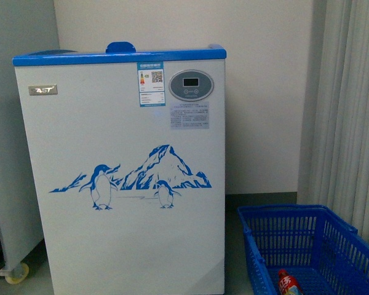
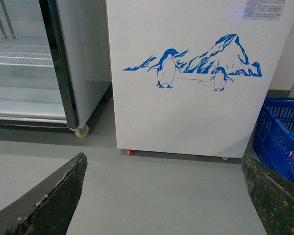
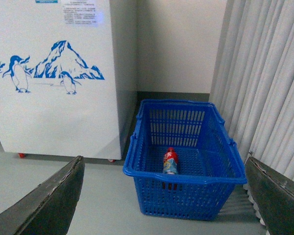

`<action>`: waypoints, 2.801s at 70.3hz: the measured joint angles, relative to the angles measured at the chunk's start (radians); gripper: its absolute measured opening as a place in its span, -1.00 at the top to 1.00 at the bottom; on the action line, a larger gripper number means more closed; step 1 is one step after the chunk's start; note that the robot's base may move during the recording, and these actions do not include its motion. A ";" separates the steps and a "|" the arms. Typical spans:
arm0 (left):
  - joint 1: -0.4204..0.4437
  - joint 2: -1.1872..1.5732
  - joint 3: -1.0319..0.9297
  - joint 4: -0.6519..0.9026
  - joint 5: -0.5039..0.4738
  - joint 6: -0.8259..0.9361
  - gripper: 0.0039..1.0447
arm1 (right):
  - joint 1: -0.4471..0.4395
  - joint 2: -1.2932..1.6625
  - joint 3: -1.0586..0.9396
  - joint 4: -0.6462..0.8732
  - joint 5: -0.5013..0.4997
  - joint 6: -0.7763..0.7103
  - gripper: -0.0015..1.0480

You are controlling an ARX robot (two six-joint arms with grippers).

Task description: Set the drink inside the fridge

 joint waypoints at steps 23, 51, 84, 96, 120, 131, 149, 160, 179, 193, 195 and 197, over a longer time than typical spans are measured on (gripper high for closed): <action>0.000 0.000 0.000 0.000 0.000 0.000 -0.85 | 0.000 0.000 0.000 0.000 0.000 0.000 -0.86; 0.000 0.000 0.000 0.000 0.000 0.000 -0.85 | 0.000 0.000 0.000 0.000 0.000 0.000 -0.86; 0.000 0.000 0.000 0.000 0.000 0.000 -0.85 | 0.000 0.000 0.000 0.000 0.000 0.000 -0.86; 0.000 0.000 0.000 0.000 0.000 0.000 -0.85 | 0.000 0.000 0.000 0.000 0.000 0.000 -0.86; 0.000 0.000 0.000 0.000 0.000 0.000 -0.85 | 0.000 0.000 0.000 0.000 0.000 0.000 -0.86; 0.000 0.000 0.000 0.000 0.000 0.000 -0.85 | 0.000 0.000 0.000 0.000 0.000 0.000 -0.86; 0.000 0.000 0.000 0.000 0.001 0.000 -0.85 | 0.000 0.000 0.000 0.000 -0.001 0.000 -0.86; 0.000 0.000 0.000 0.000 0.002 0.000 -0.85 | 0.029 0.046 0.028 -0.085 0.110 0.043 -0.86; 0.000 0.000 0.000 0.000 0.000 0.000 -0.85 | -0.245 0.838 0.221 0.098 0.029 0.031 -0.86; 0.000 0.000 0.000 0.000 0.000 0.000 -0.85 | -0.360 1.438 0.420 0.277 -0.074 -0.066 -0.86; 0.000 0.000 0.000 0.000 0.000 0.000 -0.85 | -0.361 1.511 0.436 0.293 -0.077 -0.070 -0.86; 0.000 0.000 0.000 0.000 0.002 0.000 -0.85 | -0.361 1.581 0.454 0.311 -0.079 -0.070 -0.86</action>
